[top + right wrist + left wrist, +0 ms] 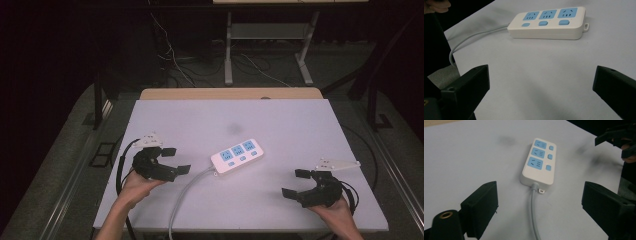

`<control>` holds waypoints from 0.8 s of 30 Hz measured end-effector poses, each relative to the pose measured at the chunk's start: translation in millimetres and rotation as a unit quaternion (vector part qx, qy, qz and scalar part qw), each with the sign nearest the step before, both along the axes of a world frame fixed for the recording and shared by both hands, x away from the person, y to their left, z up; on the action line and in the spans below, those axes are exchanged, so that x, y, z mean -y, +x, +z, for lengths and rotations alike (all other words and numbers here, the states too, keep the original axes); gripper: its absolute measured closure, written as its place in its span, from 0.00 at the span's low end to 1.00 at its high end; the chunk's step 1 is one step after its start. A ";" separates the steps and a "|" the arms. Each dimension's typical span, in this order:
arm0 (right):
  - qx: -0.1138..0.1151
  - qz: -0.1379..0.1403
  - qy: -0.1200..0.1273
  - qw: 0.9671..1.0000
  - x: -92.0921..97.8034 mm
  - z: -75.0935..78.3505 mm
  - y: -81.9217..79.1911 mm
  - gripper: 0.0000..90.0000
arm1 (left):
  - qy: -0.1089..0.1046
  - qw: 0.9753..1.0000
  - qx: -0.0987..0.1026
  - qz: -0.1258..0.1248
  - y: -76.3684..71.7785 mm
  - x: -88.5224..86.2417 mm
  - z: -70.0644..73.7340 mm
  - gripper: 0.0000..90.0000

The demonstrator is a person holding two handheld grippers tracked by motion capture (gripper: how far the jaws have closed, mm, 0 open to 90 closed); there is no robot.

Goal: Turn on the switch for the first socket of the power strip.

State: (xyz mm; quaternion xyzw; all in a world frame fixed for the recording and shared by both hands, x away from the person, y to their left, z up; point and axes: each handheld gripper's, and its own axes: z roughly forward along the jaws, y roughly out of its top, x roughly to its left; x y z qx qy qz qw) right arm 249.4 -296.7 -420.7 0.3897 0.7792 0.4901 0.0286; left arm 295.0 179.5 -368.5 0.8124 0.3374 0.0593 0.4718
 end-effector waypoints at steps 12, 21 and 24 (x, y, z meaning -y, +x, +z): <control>0.000 0.005 -0.001 1.000 -2.5 -0.7 -0.1 0.00 | -0.004 1.000 0.000 0.016 -11.3 -1.3 -21.9 0.00; -0.002 0.006 -0.002 1.000 -2.7 -0.7 -0.3 0.00 | -0.023 1.000 0.002 0.020 -19.4 -3.3 -37.2 0.00; -0.002 0.008 -0.004 1.000 -3.1 -0.7 -0.5 0.00 | -0.024 0.999 0.004 0.023 -21.7 -3.5 -41.4 0.00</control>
